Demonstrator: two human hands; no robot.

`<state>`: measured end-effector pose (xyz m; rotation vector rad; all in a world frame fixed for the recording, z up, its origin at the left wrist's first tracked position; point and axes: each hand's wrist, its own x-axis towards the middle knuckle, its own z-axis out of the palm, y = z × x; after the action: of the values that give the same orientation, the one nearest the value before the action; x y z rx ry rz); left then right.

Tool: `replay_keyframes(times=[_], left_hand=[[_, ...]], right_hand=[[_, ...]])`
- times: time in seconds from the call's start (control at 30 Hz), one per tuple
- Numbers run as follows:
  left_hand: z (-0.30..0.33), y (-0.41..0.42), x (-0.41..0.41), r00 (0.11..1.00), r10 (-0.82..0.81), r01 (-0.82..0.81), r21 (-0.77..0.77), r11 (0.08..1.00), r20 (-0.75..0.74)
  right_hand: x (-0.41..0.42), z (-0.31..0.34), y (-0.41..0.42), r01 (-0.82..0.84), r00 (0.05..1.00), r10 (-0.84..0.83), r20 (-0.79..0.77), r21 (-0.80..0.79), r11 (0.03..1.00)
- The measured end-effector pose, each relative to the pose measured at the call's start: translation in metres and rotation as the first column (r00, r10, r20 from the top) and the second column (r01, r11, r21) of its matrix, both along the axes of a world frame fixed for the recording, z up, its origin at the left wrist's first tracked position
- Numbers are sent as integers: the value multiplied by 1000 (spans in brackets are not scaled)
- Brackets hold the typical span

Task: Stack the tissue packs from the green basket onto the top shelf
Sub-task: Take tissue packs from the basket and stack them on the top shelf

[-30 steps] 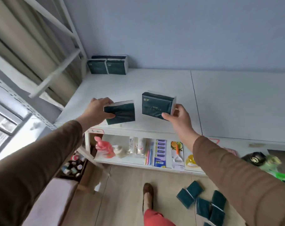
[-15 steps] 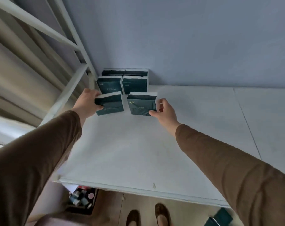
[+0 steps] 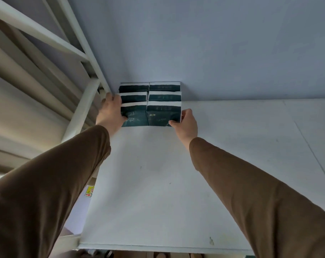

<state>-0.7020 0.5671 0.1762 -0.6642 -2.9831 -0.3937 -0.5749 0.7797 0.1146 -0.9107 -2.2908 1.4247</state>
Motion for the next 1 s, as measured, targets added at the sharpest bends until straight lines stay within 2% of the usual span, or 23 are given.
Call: replay_keyframes(times=[0.13,0.2,0.37,0.47,0.77,1.0], left_hand=[[5,0,13,996,-10,-2,-136,991,-84],[14,5,26,990,-62,40,-166,985,-126],[30,44,71,930,-327,308,-131,942,-167],[32,86,120,865,-476,466,-101,879,-159],[13,247,370,621,-777,782,8,624,-101],[-20,346,595,455,-889,890,43,453,-45]], right_hand=[[19,10,-1,20,998,-22,57,26,999],[42,18,4,8,996,-17,93,97,995],[131,38,28,3,983,-65,169,346,938],[202,50,50,33,969,-139,205,448,894],[476,64,120,212,880,-419,223,605,767],[703,38,179,248,793,-518,321,606,755]])
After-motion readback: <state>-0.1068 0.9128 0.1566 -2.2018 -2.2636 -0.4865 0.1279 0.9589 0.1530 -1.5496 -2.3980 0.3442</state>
